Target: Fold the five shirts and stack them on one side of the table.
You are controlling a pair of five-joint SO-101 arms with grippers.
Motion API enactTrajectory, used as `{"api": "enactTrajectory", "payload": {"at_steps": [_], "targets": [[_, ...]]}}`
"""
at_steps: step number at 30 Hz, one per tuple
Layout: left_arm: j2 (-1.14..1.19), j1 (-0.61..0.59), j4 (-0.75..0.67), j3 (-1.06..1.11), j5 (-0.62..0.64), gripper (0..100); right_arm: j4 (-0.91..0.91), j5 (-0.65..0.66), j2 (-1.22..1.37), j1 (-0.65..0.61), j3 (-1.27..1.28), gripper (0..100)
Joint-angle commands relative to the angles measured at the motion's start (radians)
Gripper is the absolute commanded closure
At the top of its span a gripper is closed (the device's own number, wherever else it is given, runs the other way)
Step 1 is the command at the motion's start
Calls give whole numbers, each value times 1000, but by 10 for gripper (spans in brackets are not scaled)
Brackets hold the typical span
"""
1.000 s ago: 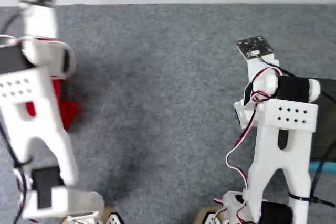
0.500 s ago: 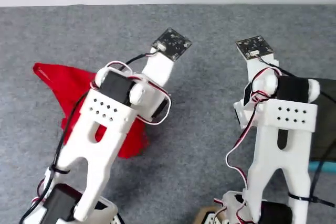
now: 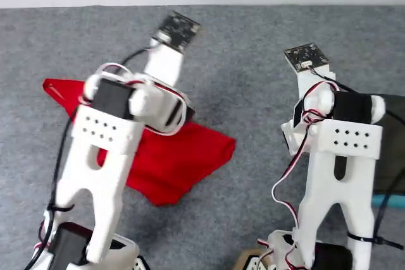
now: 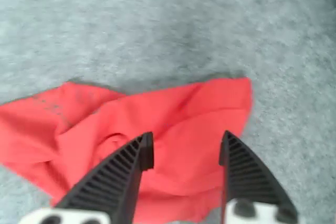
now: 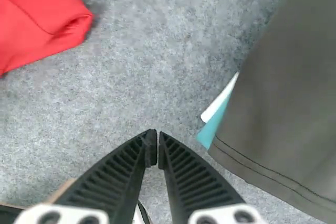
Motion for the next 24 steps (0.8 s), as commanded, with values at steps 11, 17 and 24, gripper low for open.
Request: {"api": "enactTrajectory", "payload": {"at_steps": [11, 17, 24], "targets": [[-46, -700, 100, -53, -170, 794, 39, -117, 87, -565, -6, 879], [-38, -928, 97, 16, -285, 794, -8, -141, 314, -763, -12, 800], [-43, -1045, 61, 56, -330, 794, -134, -140, 475, -889, -14, 798]]}}
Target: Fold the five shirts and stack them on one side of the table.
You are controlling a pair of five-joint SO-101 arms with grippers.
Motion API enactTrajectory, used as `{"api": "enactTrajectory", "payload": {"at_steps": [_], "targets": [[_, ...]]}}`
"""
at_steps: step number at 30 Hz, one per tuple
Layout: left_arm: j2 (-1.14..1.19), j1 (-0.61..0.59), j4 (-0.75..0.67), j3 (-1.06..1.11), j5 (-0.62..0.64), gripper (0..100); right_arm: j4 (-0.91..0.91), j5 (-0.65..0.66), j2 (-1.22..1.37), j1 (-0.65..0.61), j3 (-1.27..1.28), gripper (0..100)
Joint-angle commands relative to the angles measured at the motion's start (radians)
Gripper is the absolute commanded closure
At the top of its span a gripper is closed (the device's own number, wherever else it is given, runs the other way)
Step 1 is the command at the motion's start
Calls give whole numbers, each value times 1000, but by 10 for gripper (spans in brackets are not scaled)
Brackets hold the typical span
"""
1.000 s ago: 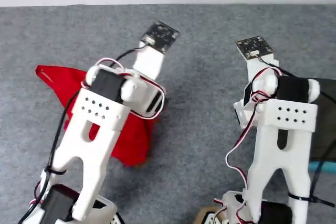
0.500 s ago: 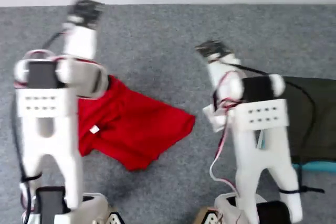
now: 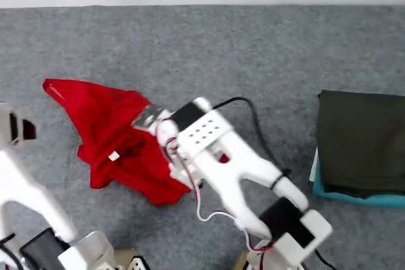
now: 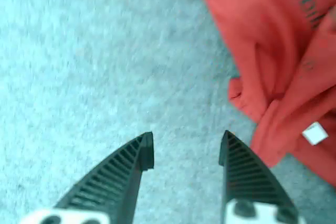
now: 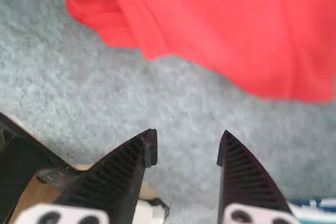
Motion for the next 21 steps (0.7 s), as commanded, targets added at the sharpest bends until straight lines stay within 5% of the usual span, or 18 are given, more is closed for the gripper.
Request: {"api": "enactTrajectory", "payload": {"at_steps": [1, 21], "targets": [[-37, -46, -21, 2, -15, 794, -53, -9, 36, -68, -14, 798], [-40, -63, -17, 2, -15, 794, -337, -9, 315, -119, -14, 801]]}}
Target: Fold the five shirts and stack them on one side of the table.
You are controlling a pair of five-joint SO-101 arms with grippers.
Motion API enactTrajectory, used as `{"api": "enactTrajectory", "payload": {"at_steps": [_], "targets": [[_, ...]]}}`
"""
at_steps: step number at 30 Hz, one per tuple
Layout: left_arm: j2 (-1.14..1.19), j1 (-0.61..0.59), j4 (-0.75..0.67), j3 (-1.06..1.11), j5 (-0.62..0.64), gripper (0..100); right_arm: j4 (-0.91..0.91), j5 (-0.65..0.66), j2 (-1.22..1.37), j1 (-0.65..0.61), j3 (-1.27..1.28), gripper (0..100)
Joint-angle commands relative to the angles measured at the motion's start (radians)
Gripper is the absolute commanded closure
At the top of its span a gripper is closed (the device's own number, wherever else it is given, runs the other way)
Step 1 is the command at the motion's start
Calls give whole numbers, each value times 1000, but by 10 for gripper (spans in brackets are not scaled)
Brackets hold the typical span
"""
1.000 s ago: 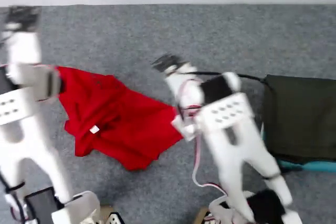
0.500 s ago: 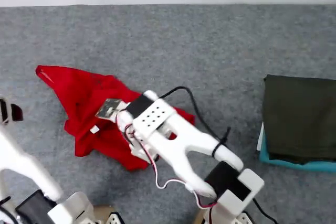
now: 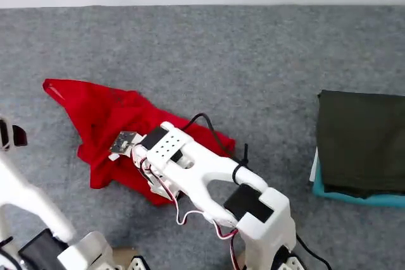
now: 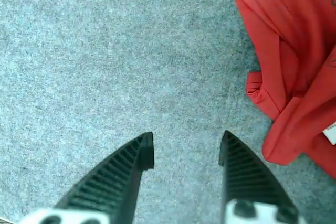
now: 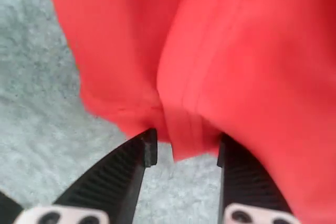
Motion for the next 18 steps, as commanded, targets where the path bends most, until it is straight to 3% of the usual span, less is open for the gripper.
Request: {"api": "enactTrajectory", "payload": {"at_steps": [1, 8, 14, 18], "targets": [[-40, -3, -12, -4, -9, 794, -38, -6, 16, 16, -14, 802], [-40, -3, -11, -4, -8, 794, -31, 109, 22, 74, -14, 986], [-40, -3, -11, -4, -8, 794, -27, 112, 22, 104, -14, 989], [-40, -3, -11, -4, -8, 794, 91, 114, -12, 105, -83, 988]]}}
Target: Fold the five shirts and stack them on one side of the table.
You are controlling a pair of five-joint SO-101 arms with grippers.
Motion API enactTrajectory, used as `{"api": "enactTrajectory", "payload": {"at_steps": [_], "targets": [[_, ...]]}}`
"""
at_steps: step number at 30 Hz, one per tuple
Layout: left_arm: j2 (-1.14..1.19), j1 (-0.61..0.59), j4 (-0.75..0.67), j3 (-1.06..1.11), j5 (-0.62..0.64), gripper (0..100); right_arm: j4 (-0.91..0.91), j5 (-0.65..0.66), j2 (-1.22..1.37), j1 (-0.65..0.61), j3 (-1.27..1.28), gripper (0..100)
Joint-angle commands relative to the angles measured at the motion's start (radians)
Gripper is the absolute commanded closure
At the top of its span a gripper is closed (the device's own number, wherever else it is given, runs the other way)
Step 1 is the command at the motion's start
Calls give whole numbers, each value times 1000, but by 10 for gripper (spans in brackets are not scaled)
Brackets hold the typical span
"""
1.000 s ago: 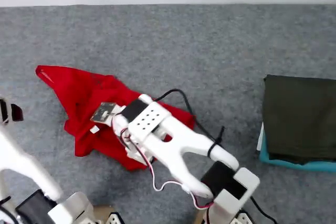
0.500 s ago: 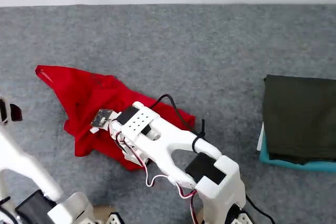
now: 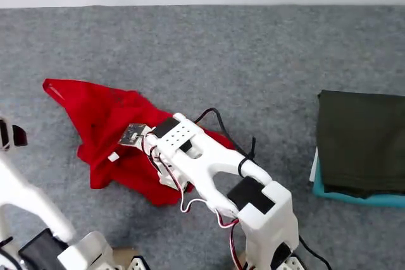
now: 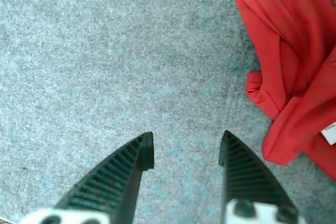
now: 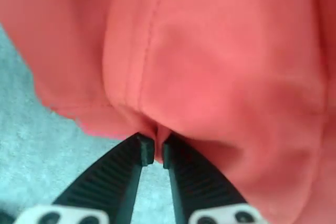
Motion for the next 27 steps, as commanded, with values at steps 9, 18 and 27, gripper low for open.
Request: {"api": "enactTrajectory", "payload": {"at_steps": [9, 18, 27], "targets": [[-40, 26, 23, -4, -49, 794, 386, 91, -305, 162, -276, 988], [-40, 218, 23, 82, -97, 794, 429, 166, -555, 450, -270, 988], [-34, 460, 17, 289, -147, 794, 395, 281, -607, 840, -276, 988]]}}
